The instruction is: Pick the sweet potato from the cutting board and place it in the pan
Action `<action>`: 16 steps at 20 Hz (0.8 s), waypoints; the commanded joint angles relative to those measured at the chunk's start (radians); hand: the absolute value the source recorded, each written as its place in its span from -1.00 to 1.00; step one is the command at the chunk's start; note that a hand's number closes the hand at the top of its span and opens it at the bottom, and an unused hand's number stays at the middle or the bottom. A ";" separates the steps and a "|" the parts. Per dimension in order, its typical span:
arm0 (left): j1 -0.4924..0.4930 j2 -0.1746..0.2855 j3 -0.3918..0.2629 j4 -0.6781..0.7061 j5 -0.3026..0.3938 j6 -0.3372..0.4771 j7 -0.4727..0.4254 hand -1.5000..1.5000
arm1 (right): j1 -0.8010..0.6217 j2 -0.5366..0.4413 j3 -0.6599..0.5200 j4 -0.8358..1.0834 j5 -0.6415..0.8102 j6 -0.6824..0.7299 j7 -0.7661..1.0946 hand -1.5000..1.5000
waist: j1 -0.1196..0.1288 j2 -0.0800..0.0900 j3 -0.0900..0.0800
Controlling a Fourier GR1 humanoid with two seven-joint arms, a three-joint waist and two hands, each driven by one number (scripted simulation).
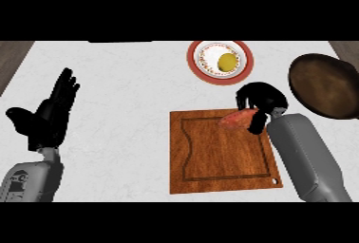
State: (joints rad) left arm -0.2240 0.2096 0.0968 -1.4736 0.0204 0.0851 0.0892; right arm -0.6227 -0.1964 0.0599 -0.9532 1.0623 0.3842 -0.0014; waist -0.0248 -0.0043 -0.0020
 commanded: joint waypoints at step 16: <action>-0.030 -0.013 -0.009 0.013 -0.013 0.007 0.014 0.00 | -0.300 0.110 -0.250 -0.055 0.259 -0.720 0.855 1.00 | 0.036 0.010 0.003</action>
State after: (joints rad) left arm -0.2357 0.1993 0.0819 -1.4695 0.0196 0.0699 0.0846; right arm -0.9121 -0.0473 -0.1348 -1.0185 1.3292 -0.2017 0.8558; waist 0.0149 0.0027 -0.0008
